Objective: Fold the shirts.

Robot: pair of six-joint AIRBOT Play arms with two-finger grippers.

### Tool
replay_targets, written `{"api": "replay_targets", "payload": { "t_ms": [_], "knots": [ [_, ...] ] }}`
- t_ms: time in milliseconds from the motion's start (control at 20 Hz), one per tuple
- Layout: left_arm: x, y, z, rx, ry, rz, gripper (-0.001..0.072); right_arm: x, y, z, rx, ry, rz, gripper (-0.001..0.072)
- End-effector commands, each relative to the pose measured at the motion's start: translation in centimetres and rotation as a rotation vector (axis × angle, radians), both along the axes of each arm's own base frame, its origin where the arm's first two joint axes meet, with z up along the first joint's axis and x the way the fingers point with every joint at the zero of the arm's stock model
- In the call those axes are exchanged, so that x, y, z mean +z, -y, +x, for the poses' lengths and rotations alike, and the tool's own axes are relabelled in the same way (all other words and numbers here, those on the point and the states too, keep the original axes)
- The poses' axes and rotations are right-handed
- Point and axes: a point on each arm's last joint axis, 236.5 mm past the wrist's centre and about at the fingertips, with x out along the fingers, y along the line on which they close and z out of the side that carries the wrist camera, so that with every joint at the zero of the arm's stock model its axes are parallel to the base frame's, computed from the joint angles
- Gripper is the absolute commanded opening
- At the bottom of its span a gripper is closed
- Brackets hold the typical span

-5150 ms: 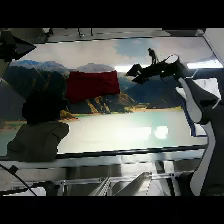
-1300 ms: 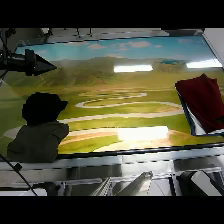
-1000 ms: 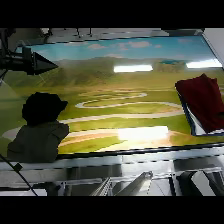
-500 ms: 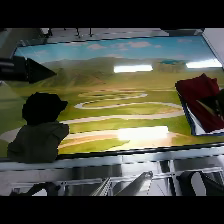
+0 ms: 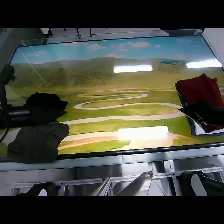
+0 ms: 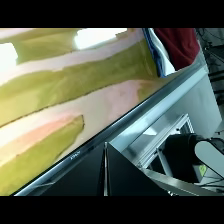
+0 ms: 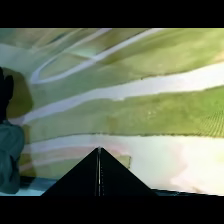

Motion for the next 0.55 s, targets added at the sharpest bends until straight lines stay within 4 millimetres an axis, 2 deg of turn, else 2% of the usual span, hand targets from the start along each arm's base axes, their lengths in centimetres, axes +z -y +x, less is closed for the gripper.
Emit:
{"api": "replay_targets", "payload": {
  "t_ms": [0,500],
  "knots": [
    [-0.95,-0.07,-0.75,0.045,0.021,0.002,0.0008,0.37,-0.93,-0.27,0.027,0.003,0.029,0.0015],
    [-0.60,-0.12,-0.67,0.058,0.041,0.001,0.0008,0.36,-0.93,-0.27,0.027,0.003,0.029,0.0015]
  ]
}}
